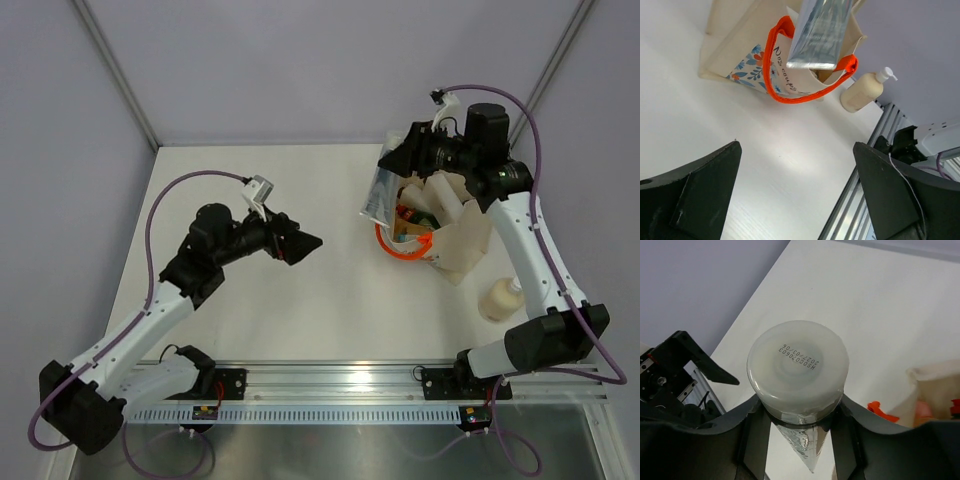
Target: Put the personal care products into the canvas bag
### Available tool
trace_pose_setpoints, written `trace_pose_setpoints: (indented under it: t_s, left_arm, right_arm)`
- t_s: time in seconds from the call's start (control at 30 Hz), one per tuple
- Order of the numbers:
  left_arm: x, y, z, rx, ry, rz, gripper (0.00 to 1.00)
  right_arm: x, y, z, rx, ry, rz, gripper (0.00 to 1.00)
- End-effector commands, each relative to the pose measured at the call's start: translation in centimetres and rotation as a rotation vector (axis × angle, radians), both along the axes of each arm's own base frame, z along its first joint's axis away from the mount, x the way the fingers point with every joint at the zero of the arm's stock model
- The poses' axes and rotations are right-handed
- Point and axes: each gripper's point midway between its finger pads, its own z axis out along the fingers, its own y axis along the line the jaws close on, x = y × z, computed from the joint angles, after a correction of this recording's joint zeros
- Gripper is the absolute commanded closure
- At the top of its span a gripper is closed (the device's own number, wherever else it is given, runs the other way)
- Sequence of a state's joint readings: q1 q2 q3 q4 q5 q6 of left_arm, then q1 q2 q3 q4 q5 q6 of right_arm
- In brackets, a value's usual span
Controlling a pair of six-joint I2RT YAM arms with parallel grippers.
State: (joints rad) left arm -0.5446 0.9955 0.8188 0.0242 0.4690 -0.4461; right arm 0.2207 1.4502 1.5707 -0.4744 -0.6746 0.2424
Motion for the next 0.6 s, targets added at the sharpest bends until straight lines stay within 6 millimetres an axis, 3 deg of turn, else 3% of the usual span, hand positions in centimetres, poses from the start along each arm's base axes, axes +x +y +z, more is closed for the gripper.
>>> trace_pose_setpoints:
  t_s: [0.0,0.07,0.17,0.27,0.37,0.57]
  left_arm:
    - [-0.8,1.8,-0.4,0.112,-0.055,0.023,0.01]
    - [-0.9,2.7,-1.4,0.164,-0.051,0.049,0.01]
    - [-1.2,4.3,-2.5,0.239,-0.058,0.091,0.01]
    - [-1.2,5.9,-3.5,0.324,-0.064,0.138,0.01]
    - [-1.4,7.3,-3.6,0.378,-0.087,0.176,0.01]
    - [-1.6,8.4,-3.9,0.401,-0.127,0.207,0.01]
  right_arm:
    - [-2.0,-2.5,6.6,-0.020,-0.226,-0.003,1.00]
    - [-0.3,-5.9,7.1,-0.092,-0.276,-0.105,1.00]
    - [2.7,-10.2,6.0,-0.269,-0.345,-0.272,1.00]
    - [5.3,-12.7,3.8,-0.386,-0.333,-0.368,1.00]
    - [6.7,-12.9,0.7,-0.407,-0.265,-0.359,1.00]
    - [8.0,-10.4,-5.8,-0.336,-0.040,-0.193,1.00]
